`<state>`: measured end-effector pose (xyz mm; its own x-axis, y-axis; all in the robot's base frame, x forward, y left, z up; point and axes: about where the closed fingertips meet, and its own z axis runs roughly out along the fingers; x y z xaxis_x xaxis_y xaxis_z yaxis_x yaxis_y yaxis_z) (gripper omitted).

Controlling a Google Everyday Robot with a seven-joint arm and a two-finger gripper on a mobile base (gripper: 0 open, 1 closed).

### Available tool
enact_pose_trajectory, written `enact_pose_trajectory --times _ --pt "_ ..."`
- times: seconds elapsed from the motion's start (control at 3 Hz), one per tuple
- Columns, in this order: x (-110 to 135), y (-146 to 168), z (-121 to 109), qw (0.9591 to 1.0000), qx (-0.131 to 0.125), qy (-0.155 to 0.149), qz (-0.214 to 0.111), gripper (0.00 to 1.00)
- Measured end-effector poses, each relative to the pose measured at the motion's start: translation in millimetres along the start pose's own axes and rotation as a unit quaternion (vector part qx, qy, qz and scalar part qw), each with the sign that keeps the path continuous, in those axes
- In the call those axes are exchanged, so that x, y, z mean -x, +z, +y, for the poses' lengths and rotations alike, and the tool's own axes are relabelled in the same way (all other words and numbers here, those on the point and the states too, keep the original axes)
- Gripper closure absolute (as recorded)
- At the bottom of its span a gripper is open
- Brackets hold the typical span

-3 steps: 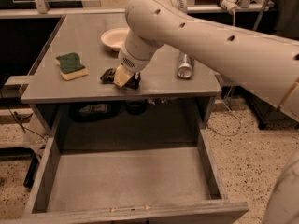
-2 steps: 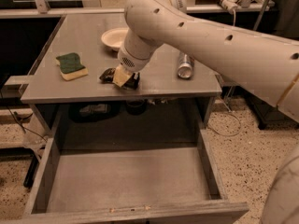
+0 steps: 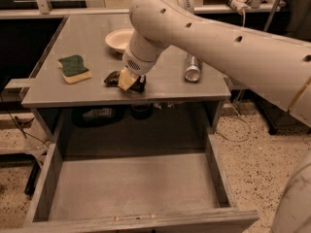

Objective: Pick rxbar chocolate from top drawer and place on counter

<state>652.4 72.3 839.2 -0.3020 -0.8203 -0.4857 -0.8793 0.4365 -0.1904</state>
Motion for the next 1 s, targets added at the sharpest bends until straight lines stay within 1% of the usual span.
enact_pose_trajectory --times 0.33,0.67,1.0 --pt "0.0 0.0 0.0 1.0000 0.000 0.000 0.000 0.12" --pt "0.0 0.0 0.0 1.0000 0.000 0.000 0.000 0.00" --pt "0.0 0.0 0.0 1.0000 0.000 0.000 0.000 0.00"
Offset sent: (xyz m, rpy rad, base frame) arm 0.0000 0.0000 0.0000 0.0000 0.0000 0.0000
